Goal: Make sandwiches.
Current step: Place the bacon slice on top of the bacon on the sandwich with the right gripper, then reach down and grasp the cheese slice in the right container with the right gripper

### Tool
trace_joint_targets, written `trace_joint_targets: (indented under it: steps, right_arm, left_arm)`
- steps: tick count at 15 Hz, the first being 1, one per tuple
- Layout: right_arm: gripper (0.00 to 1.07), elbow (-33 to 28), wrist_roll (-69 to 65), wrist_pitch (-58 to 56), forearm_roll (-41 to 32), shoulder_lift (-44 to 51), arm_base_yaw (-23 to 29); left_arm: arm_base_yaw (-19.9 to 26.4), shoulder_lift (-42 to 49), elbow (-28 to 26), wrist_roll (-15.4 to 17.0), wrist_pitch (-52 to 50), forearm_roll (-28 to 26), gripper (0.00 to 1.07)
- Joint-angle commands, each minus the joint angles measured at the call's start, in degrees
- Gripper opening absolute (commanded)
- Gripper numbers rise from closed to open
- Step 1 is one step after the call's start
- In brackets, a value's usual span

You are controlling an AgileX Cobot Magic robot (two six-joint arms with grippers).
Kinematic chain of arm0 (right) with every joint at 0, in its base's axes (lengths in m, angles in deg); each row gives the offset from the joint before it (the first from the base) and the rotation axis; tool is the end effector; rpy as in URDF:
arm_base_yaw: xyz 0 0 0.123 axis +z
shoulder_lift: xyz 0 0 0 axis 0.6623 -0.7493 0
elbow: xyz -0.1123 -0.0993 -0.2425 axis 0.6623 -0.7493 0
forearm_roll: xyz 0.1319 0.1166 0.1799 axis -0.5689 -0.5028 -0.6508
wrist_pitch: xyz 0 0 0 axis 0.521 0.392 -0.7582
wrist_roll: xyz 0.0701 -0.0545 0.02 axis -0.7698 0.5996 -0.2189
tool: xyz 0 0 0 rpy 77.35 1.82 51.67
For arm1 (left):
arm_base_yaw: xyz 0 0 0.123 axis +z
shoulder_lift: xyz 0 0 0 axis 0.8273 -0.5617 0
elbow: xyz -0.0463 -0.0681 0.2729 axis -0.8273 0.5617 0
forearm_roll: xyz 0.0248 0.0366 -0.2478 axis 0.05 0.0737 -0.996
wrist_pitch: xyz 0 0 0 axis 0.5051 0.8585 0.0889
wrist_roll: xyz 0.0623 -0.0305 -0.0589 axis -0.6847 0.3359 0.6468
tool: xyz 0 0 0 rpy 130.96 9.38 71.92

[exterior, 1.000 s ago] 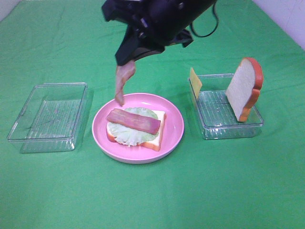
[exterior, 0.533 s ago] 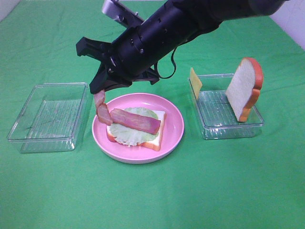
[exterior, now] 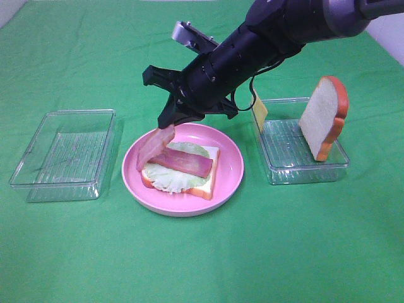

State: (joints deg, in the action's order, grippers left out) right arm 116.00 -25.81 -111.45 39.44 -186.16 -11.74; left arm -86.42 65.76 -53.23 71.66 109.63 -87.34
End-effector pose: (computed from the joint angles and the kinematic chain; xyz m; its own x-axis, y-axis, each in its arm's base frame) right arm 0.3688 0.2580 0.1753 -0.9417 -0.0891 -0.3245 -0.2720 0.7693 0.5781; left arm -0.0057 0.0019 0.2783 -0.3929 0.2079 -0.8958 0.5128 0.8581 -0.0257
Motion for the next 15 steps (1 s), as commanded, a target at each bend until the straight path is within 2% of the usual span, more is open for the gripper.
trace_joint_targets:
  steps: [1,2,5,6,7,8,10,15]
  right_arm:
    - [0.00,0.6,-7.1,0.2,7.8,0.0,-0.5]
    - [0.00,0.6,-10.6,0.1,12.1,0.0,-0.5]
    - [0.01,0.6,-16.3,0.0,17.5,0.0,-0.5]
    - [0.10,0.6,-16.8,-0.2,18.0,0.0,-0.5]
    - [0.26,0.6,-16.8,-0.2,18.0,0.0,-0.5]
    - [0.62,0.6,-16.7,-0.5,18.8,0.1,-0.5]
    - [0.70,0.6,-16.7,-1.3,20.4,0.7,-0.5]
    - [0.70,0.7,-17.4,-6.6,27.4,7.5,-1.1]
  left_arm:
    - [-0.1,1.1,0.2,0.1,-0.5,-0.3,0.78]
    - [-0.1,1.1,0.2,0.1,-0.5,-0.3,0.78]
    - [-0.1,1.1,0.2,0.1,-0.5,-0.3,0.78]
    - [-0.1,1.1,0.2,0.1,-0.5,-0.3,0.78]
    - [-0.1,1.1,0.2,0.1,-0.5,-0.3,0.78]
    - [-0.1,1.1,0.2,0.1,-0.5,-0.3,0.78]
    - [-0.1,1.1,0.2,0.1,-0.5,-0.3,0.78]
    - [-0.1,1.1,0.2,0.1,-0.5,-0.3,0.78]
